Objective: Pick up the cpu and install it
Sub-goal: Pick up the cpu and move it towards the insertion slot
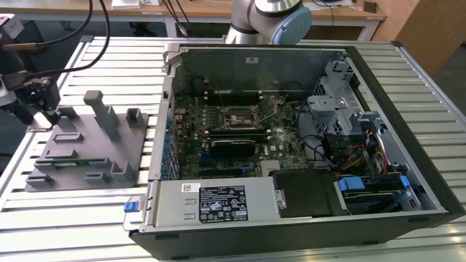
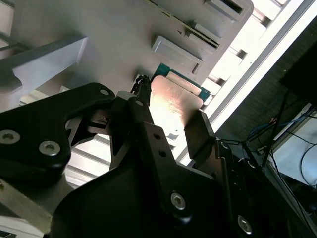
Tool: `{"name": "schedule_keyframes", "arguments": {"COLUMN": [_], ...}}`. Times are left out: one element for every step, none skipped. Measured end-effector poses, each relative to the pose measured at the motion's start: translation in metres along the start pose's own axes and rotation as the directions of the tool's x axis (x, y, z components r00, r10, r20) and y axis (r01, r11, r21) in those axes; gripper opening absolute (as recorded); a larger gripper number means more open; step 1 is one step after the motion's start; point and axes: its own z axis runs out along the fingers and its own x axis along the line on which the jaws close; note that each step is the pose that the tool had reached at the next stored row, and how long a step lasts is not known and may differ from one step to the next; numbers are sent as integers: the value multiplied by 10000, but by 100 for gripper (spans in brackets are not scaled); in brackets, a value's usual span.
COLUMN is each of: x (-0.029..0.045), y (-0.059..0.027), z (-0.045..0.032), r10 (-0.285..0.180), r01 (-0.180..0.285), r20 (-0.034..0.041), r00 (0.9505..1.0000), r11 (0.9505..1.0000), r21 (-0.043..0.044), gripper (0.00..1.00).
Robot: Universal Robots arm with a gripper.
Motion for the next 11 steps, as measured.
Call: {"name": "schedule_keyframes", "arguments": {"x": [0, 0, 0, 0, 0, 0, -1, -1, -1, -1, -1], "y": [0, 1, 1, 1, 1, 2, 2, 2, 2, 2, 2], "z": [-5, -11, -17, -22, -28, -35, -41, -47, -53, -59, -65], "r10": [0, 0, 0, 0, 0, 0, 0, 0, 0, 0, 0], "r01": [0, 0, 0, 0, 0, 0, 0, 0, 0, 0, 0], "r20": [0, -1, -1, -1, -1, -1, -1, -2, -1, -1, 0], "r00": [10000, 10000, 10000, 10000, 10000, 10000, 10000, 10000, 10000, 10000, 10000], "r11": [10000, 10000, 10000, 10000, 10000, 10000, 10000, 10000, 10000, 10000, 10000], "r21": [0, 0, 0, 1, 1, 1, 0, 1, 0, 1, 0], "gripper": [53, 53, 53, 53, 53, 53, 53, 53, 53, 53, 53]}}
